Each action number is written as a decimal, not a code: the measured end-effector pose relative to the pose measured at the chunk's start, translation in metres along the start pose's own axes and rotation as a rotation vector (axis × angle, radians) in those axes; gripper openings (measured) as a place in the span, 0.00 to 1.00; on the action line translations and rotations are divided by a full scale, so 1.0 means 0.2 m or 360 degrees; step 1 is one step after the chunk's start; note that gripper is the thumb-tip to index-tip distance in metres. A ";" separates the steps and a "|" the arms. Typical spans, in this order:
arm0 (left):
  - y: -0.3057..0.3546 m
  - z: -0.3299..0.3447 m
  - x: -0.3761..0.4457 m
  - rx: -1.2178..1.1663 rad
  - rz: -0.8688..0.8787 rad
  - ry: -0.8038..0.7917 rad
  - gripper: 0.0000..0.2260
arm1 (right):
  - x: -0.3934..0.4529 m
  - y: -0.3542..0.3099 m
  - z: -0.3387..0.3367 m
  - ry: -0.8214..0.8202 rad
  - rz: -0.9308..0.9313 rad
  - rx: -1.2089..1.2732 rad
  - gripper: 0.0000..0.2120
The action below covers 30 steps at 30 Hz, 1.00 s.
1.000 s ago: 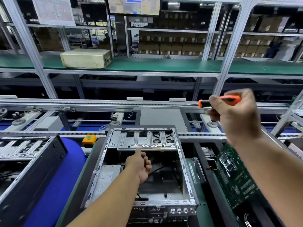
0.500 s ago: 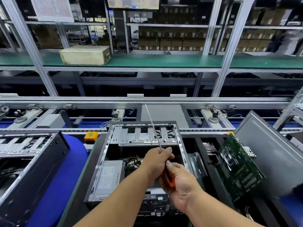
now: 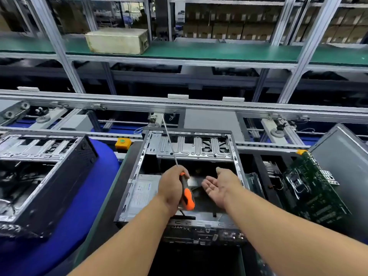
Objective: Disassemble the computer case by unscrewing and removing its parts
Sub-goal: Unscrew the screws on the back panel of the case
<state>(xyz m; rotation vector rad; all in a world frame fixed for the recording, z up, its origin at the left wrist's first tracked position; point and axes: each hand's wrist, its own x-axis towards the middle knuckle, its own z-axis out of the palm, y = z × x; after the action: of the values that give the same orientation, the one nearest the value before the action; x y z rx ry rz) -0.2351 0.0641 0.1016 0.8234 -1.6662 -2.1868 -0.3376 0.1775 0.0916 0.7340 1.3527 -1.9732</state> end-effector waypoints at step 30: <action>0.09 0.01 -0.09 -0.0085 0.0049 -0.0131 0.06 | -0.36 0.12 -0.07 -0.0035 0.0096 0.0355 0.17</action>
<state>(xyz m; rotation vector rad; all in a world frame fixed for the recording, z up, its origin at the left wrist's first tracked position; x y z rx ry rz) -0.2234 0.0703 0.1249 0.6979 -1.6389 -2.2620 -0.2712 0.1965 0.1253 0.8424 1.0952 -2.0986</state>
